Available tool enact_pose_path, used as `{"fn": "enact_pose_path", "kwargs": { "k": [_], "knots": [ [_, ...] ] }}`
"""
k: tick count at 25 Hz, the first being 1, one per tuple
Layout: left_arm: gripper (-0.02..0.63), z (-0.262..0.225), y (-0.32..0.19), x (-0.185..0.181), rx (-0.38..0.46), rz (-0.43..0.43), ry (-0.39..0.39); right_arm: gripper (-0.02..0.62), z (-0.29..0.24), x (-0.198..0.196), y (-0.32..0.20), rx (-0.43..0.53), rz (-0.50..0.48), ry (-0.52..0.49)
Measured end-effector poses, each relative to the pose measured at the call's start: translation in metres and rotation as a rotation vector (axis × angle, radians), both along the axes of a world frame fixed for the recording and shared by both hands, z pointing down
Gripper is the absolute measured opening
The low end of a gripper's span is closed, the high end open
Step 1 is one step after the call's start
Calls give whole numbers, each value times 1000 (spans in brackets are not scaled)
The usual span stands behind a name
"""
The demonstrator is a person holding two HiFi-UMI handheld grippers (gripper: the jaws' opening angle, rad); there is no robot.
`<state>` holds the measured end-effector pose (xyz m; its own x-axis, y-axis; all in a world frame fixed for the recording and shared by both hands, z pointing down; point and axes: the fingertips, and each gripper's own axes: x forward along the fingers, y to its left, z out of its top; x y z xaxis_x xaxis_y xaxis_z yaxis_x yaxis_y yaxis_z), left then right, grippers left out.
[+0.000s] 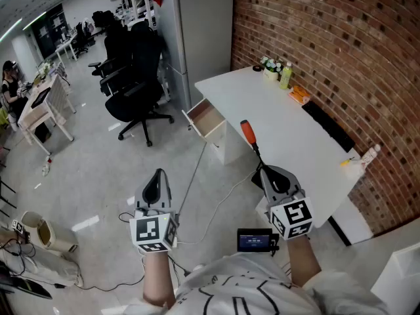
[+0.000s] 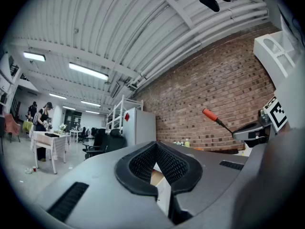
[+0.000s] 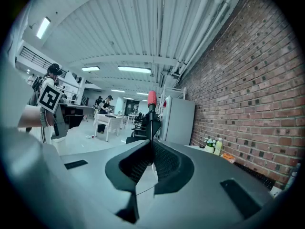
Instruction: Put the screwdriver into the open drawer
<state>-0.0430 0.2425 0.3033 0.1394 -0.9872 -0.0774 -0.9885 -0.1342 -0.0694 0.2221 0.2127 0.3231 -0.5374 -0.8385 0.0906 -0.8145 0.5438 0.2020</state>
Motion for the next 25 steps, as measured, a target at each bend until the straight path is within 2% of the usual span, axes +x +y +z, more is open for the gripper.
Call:
{"fn": "enact_pose_path", "kwargs": {
  "k": [11,14,17,25],
  "knots": [
    [11,4,-10,16,-2,-7,-15,26,17,9,-10,-26,-23,0],
    [11,7,-18,14,-4,-14,-11,26,15,8,-18,-23,-30,-28],
    [11,8,-31,11,-7,-15,-3,26,13,7,-29,-28,-31,-63],
    [11,10,-88,-6,-17,4,-12,26,22,-3,-82,-48,6,-76]
  ]
}}
